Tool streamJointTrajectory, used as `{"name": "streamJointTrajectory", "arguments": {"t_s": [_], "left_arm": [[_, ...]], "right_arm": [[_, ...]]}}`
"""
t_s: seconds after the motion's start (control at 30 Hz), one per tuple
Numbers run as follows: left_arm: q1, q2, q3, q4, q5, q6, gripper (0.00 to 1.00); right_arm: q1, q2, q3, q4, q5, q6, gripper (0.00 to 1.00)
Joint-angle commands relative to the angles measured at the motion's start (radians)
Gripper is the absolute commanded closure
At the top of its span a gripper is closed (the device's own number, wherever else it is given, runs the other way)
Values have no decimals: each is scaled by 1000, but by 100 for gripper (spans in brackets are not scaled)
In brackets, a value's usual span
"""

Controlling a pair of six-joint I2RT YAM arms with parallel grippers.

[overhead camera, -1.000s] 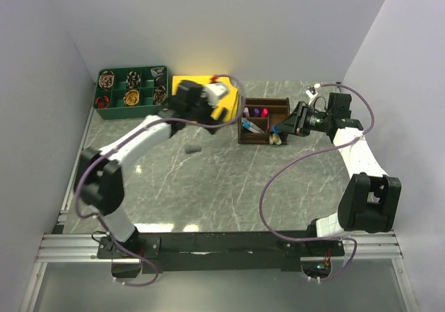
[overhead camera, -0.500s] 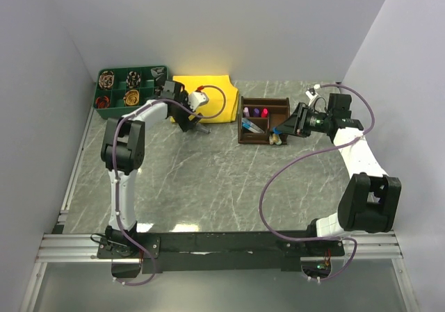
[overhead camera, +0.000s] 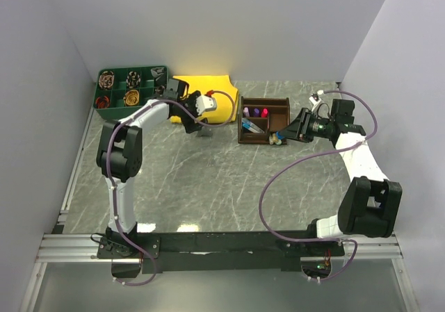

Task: Sort the stationery into containers
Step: Pick up the stationery from the center of the board.

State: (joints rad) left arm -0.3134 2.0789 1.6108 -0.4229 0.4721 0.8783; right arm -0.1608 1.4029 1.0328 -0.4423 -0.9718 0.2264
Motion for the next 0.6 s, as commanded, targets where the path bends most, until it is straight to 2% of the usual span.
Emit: {"name": "streamJointTrajectory", "arguments": {"t_s": [0.0,0.13,0.27,0.57], "left_arm": [[-16,-7,70,-125,111,103,11],[-21,43,150,-244,141,103,16],[-35,53,133,-312,155,114,24],[-84,0,-49,-188,129,47,24]], "right_arm": [[-13,-18,18,22,-4,-12,100],[-11,-15,18,30,-4,-7,100],[-14,-24,6,31,-8,-9,100],[-19,-24,-13,51,-15,5,100]]}}
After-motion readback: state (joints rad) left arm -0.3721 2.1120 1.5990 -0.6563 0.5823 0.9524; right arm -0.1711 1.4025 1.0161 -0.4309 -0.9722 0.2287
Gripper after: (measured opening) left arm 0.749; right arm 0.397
